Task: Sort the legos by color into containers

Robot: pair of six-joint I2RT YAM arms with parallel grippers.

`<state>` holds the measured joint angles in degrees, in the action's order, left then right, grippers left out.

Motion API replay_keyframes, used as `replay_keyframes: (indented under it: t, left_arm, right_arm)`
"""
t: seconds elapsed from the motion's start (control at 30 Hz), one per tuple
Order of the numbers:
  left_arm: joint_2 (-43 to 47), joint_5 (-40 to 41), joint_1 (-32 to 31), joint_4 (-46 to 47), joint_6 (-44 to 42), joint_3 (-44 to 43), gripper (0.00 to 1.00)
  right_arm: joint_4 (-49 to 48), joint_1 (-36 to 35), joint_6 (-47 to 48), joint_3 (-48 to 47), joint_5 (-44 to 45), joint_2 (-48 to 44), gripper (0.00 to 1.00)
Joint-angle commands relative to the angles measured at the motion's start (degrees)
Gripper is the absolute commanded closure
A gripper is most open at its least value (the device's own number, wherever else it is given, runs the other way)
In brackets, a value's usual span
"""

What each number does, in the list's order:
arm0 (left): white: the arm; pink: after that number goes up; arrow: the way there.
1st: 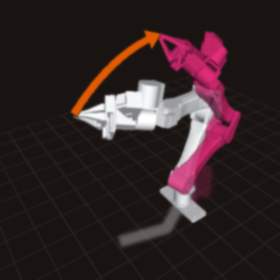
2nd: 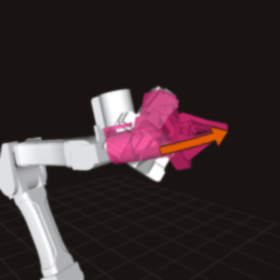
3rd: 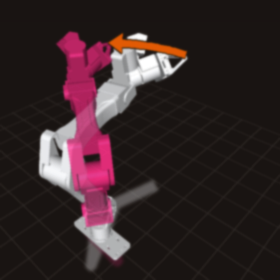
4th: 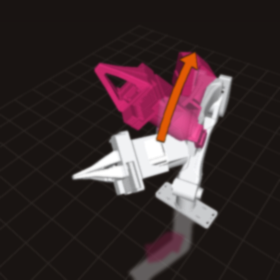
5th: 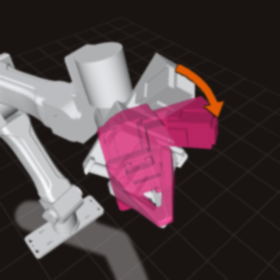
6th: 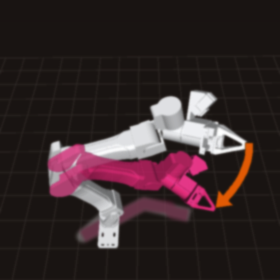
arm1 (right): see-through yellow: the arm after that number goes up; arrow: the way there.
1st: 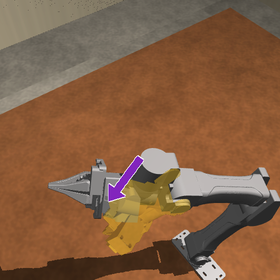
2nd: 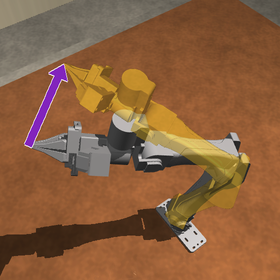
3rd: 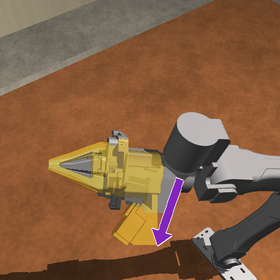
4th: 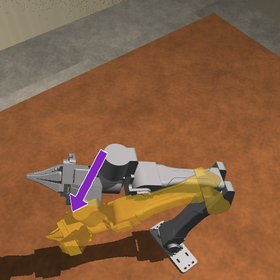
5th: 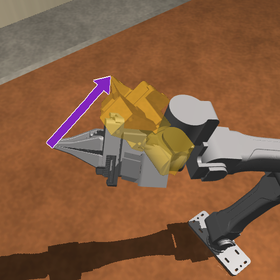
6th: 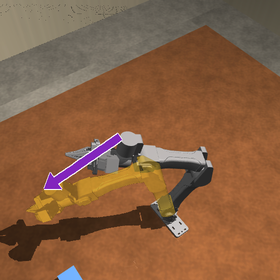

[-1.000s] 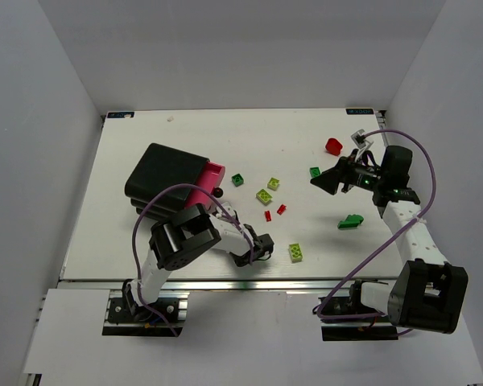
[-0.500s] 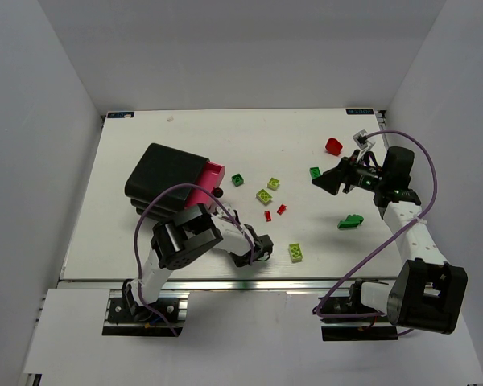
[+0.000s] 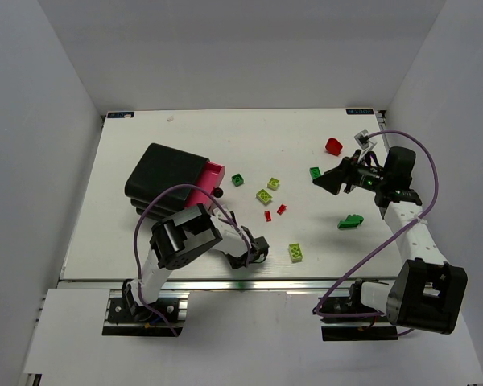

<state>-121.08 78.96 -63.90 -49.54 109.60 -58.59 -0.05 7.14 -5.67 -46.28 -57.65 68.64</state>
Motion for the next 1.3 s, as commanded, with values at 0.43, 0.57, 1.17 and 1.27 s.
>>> replay_keyframes:
  t: [0.43, 0.57, 1.17, 1.27]
  left_arm:
    - [-8.30, -22.00, 3.16, 6.74, -2.02, 4.45, 0.31]
    - [-8.30, -21.83, 3.69, 7.09, -2.64, 4.45, 0.38]
    - [-10.32, -24.02, 1.41, 6.47, -5.53, 0.85, 0.83]
    - [-10.14, -24.55, -1.39, 6.74, -6.15, -0.21, 0.85]
  right_arm:
    - [-1.70, 1.13, -0.57, -0.12, -2.03, 0.09, 0.24]
    - [-1.70, 1.48, -0.66, -0.13, -2.38, 0.09, 0.24]
    - [-1.88, 2.44, -1.09, -0.21, -3.08, 0.26, 0.24]
    - [-1.97, 2.44, -1.10, -0.13, -3.17, 0.09, 0.24]
